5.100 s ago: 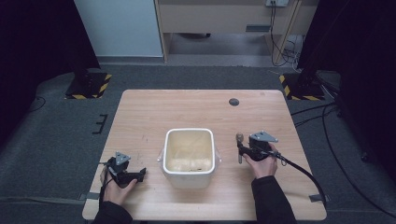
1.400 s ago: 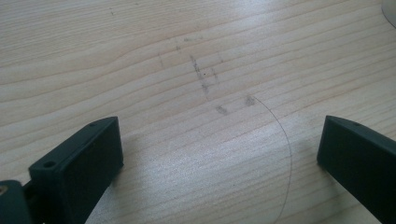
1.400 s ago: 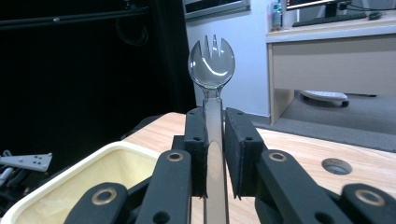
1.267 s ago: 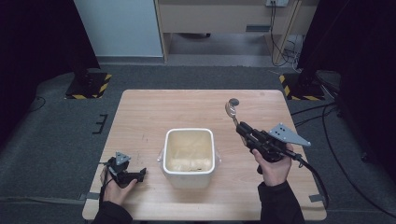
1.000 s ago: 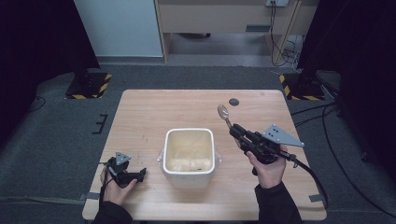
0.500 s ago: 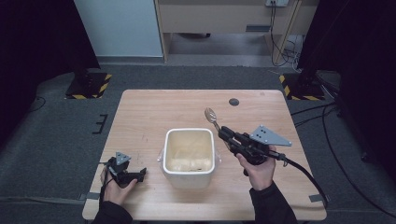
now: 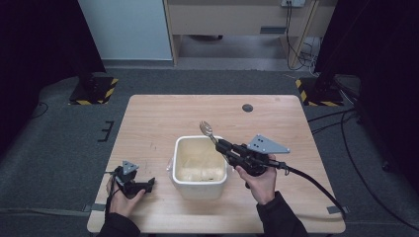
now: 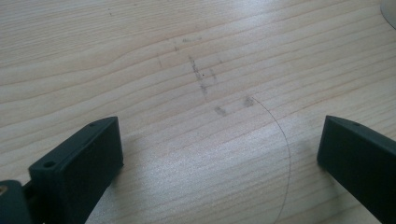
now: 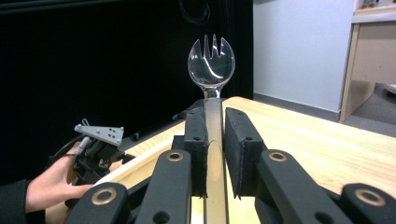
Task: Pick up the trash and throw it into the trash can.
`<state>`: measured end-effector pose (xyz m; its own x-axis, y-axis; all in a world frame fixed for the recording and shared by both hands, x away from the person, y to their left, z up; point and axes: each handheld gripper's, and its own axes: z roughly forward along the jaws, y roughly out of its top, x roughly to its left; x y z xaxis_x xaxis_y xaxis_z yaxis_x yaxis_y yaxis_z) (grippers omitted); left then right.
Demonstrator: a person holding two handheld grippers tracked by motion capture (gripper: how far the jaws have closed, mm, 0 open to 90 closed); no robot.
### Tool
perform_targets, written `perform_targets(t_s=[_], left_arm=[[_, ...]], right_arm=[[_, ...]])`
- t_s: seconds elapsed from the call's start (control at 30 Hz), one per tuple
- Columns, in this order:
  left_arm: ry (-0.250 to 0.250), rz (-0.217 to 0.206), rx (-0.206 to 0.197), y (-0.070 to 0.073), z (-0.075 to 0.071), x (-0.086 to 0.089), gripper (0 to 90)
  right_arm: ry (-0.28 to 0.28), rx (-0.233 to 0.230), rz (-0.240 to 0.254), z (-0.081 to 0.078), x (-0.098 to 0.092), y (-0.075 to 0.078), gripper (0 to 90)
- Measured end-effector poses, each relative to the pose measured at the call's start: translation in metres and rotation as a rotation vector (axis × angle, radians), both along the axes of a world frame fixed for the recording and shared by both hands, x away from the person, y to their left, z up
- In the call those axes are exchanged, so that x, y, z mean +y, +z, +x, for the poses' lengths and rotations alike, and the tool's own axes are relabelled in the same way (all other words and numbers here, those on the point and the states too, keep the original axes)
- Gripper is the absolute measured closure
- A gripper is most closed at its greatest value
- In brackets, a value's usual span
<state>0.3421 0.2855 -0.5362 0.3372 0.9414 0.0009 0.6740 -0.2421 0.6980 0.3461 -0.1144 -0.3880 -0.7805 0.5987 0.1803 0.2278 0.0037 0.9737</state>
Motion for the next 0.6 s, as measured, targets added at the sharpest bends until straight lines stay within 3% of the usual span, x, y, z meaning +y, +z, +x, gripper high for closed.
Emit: perform_targets(t_s=[0.6], left_arm=[[-0.002, 0.000, 0.000, 0.000, 0.000, 0.000, 0.0]], right_arm=[[0.034, 0.058, -0.066, 0.005, 0.022, -0.028, 79.6]])
